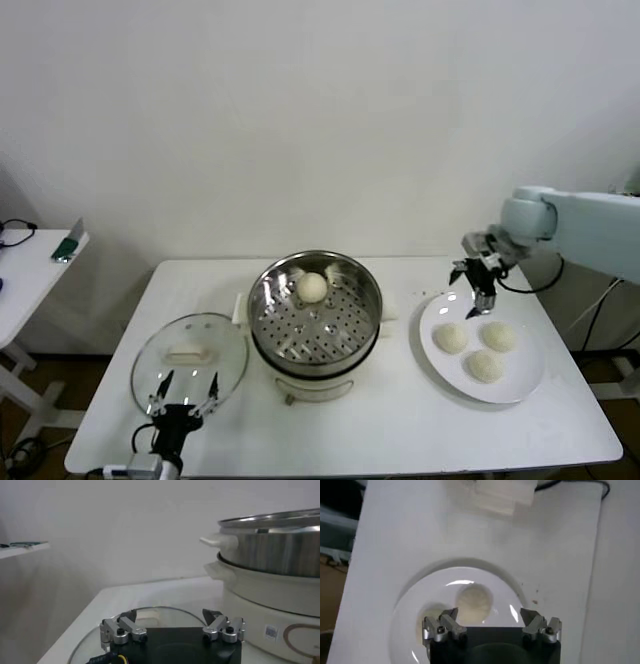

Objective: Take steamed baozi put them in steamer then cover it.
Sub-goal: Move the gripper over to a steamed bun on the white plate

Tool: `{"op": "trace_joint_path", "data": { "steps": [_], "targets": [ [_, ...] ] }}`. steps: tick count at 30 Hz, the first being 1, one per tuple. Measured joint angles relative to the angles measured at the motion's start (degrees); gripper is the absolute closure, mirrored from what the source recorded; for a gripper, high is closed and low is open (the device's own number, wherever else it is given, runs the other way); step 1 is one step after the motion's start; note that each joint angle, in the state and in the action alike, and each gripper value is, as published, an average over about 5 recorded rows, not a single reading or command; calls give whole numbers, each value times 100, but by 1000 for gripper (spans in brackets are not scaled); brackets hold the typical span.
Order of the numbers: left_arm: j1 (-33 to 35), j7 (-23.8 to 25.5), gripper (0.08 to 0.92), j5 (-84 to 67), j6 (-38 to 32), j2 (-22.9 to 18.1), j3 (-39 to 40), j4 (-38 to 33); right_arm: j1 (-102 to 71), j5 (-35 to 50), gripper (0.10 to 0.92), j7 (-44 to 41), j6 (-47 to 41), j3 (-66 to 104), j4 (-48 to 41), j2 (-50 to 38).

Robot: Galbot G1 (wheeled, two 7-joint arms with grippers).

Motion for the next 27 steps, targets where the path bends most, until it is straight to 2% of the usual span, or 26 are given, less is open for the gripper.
{"op": "trace_joint_path", "data": {
  "steps": [16,27],
  "targets": [
    [-41,-8,177,13,-28,-5,-20,201,-1759,-499,205,112,-444,1303,-913,272],
    [-44,-28,177,46,-50,-3,-30,234,-2108,-654,392,123,-539,1636,-1149,389]
  ]
}}
